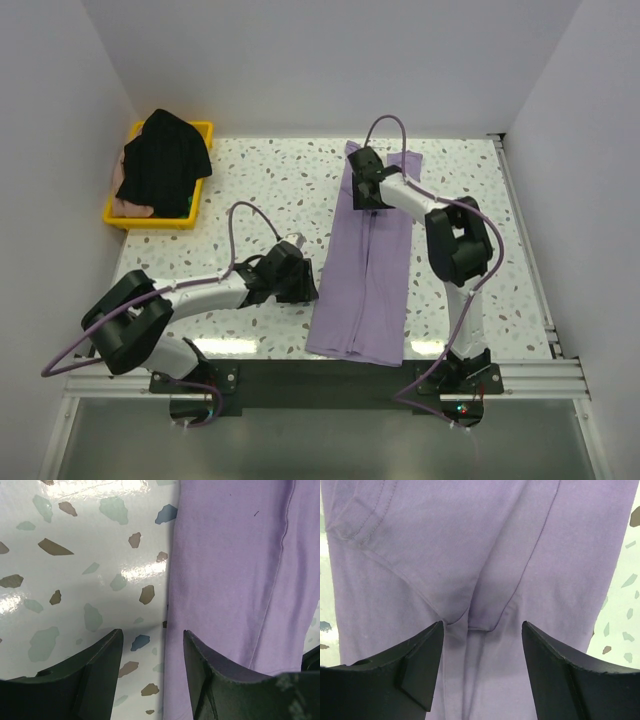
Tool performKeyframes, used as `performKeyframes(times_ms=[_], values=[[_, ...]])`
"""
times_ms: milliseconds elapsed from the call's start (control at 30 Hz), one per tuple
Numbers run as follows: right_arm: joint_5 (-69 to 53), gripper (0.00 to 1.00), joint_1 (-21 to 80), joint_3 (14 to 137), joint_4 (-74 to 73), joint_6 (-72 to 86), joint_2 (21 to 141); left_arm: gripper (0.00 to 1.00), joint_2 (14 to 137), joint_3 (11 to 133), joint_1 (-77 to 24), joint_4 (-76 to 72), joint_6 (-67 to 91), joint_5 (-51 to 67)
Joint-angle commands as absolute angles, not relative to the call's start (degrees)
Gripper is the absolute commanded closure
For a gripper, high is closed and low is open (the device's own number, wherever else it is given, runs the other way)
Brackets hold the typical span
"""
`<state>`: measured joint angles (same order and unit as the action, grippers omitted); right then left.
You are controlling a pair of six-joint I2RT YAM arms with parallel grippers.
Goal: Fold and stack the t-shirts
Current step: Fold the tshirt
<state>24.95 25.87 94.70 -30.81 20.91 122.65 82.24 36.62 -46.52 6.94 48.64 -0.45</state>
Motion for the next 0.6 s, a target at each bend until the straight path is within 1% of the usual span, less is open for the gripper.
performKeyframes(times_ms=[0,400,567], values=[[26.54,0.33,26.81,95.10,-30.84,20.21,122.34,0.44,82.62,36.04,-46.49,4.31,47.46,-1.32],[28.65,0.33,26.81,97.47,-34.28,20.30,126.38,0.45,83.58,35.95,-46.49,4.22,47.46,-1.14],[29.79,0.33,26.72,95.72,-33.23,20.92,124.54,0.45,83.58,35.95,-46.58,4.39,47.37,-1.32]])
